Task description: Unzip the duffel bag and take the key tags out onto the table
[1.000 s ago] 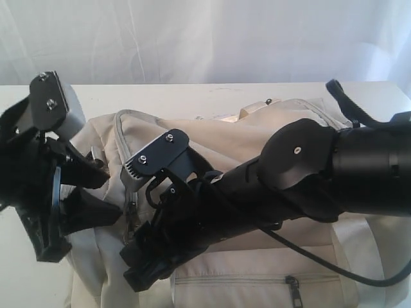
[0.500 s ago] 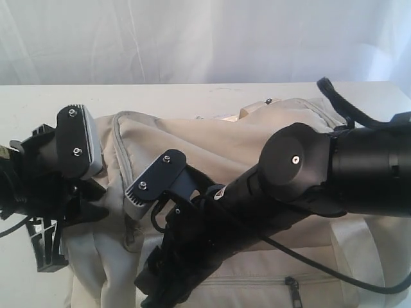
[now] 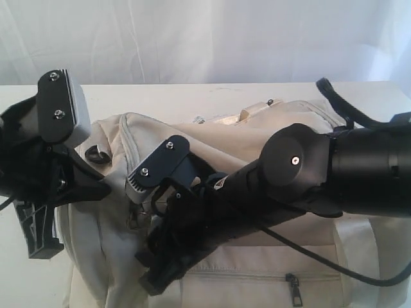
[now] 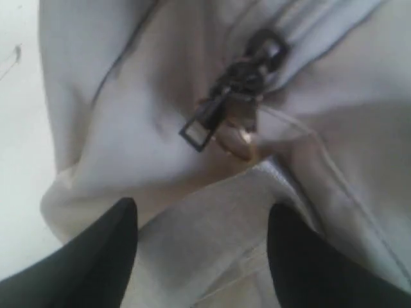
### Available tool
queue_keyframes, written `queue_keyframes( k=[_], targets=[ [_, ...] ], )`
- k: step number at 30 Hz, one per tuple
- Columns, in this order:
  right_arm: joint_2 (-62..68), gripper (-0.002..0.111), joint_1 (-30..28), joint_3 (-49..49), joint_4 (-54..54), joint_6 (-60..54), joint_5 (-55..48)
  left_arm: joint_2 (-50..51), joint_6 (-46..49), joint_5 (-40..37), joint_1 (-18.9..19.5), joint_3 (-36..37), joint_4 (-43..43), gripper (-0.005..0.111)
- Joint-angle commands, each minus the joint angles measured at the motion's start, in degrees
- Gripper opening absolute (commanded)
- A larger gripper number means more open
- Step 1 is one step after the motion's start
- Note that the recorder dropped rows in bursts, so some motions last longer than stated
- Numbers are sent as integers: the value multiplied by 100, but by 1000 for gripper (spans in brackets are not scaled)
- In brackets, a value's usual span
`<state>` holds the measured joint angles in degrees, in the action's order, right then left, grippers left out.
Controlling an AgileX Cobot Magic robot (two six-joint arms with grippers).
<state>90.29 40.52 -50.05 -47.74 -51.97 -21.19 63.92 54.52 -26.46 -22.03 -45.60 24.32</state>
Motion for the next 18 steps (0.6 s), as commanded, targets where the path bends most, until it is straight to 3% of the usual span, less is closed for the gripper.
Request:
queue_keyframes(
  k=[1, 9, 18],
  targets=[
    [-9, 57, 2, 41, -4, -69, 832, -214, -124, -264, -44, -38, 265, 0],
    [-72, 57, 12, 41, -4, -508, 569, -329, -230, -264, -44, -38, 265, 0],
    [-1000, 57, 12, 41, 4, -1258, 226, -329, -229, -274, -44, -38, 265, 0]
  ],
)
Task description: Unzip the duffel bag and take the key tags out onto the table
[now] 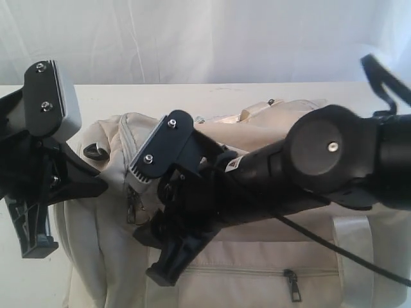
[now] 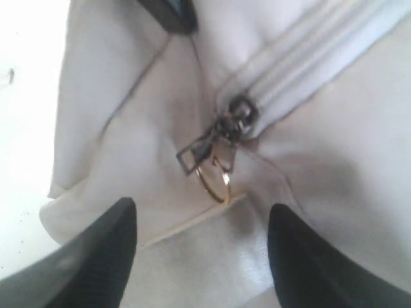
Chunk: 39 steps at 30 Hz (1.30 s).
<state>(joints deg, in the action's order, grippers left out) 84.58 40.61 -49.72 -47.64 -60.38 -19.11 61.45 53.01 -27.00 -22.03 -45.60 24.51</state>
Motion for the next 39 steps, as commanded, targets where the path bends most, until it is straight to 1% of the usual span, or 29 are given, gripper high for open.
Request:
queue_keyframes(
  k=[1, 5, 9, 26, 30, 32, 34, 37, 39],
  targets=[
    [-497, 57, 3, 8, -5, -521, 33, -83, -78, -232, -44, -38, 260, 0],
    [-529, 57, 3, 8, -5, -677, 58, -83, -78, -258, -44, -73, 431, 0],
    [-382, 57, 3, 8, -5, -677, 24, -83, -78, -500, -44, -196, 469, 0],
    [184, 57, 3, 8, -47, -688, -47, -83, -78, -499, -44, -199, 482, 0],
    [184, 57, 173, 8, -47, -865, 1, -83, -78, -499, -44, -199, 506, 0],
    [184, 57, 279, 8, -47, -943, 77, -83, -78, -499, -44, -199, 506, 0],
    [184, 57, 394, 8, -47, -943, 411, -83, -78, -499, -44, -199, 506, 0],
    [184, 57, 416, 8, -47, -889, 621, -83, -78, -511, -44, -199, 506, 0],
    [184, 51, 416, 8, -47, -870, 696, -83, -78, -511, -44, -199, 506, 0]
  ],
)
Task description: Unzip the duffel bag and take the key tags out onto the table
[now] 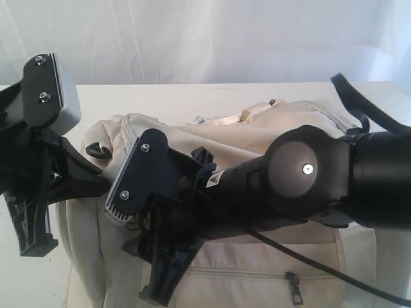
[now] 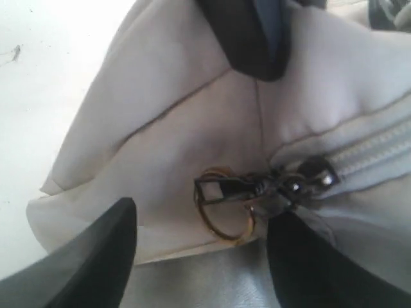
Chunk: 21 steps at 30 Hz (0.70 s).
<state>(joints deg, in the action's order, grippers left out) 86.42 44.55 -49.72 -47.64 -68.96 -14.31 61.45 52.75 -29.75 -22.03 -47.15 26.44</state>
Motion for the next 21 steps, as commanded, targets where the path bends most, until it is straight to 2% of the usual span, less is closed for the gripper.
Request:
queue_keyframes(
  k=[1, 4, 10, 14, 21],
  targets=[
    [0, 43, 22, 8, -47, 32, 216, -83, -52, -235, -44, -44, 313, 0],
    [0, 27, 22, 8, -89, 235, 216, -83, -52, -235, -44, -44, 313, 0],
    [0, 9, 22, 8, -89, 283, -93, -83, -52, -235, -44, -44, 313, 0],
    [-34, 4, 22, 8, -89, 283, -325, -83, -52, -235, -44, -44, 313, 0],
    [-83, 4, 22, 8, -89, 398, -165, -83, -52, -235, -44, -44, 313, 0]
  ],
)
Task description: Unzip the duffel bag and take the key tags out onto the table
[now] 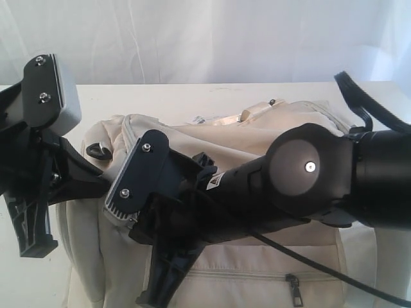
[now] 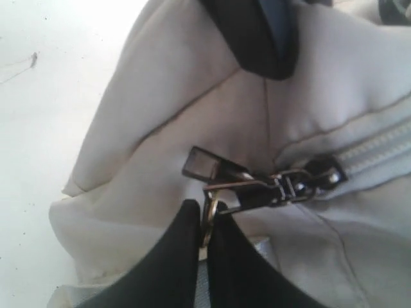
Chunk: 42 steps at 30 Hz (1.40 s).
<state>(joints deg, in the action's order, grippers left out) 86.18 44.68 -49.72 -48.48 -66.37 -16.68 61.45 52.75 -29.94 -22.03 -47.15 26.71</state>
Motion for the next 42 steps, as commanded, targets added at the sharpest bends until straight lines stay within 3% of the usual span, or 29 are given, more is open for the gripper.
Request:
queue_keyframes(
  k=[1, 9, 15, 23, 26, 29, 42],
  targets=[
    [-59, 4, 9, 8, -5, 185, 115, -83, -52, -216, -44, -44, 286, 0],
    [-59, 5, 9, 8, -61, 264, 221, -83, -52, -216, -44, -44, 286, 0],
    [-59, 16, 9, 8, -66, 264, 170, -83, -52, -216, -44, -44, 286, 0],
    [-59, 16, 9, 8, -66, 264, 204, -83, -52, -216, -44, -44, 286, 0],
    [-59, 12, 9, 8, -80, 264, 202, -83, -52, -216, -44, -44, 286, 0],
    [-71, 0, 9, 8, -80, 264, 202, -83, -52, -216, -44, -44, 286, 0],
    [-603, 0, -5, 8, -47, 224, -462, -83, -52, -257, -44, -44, 286, 0]
  ],
)
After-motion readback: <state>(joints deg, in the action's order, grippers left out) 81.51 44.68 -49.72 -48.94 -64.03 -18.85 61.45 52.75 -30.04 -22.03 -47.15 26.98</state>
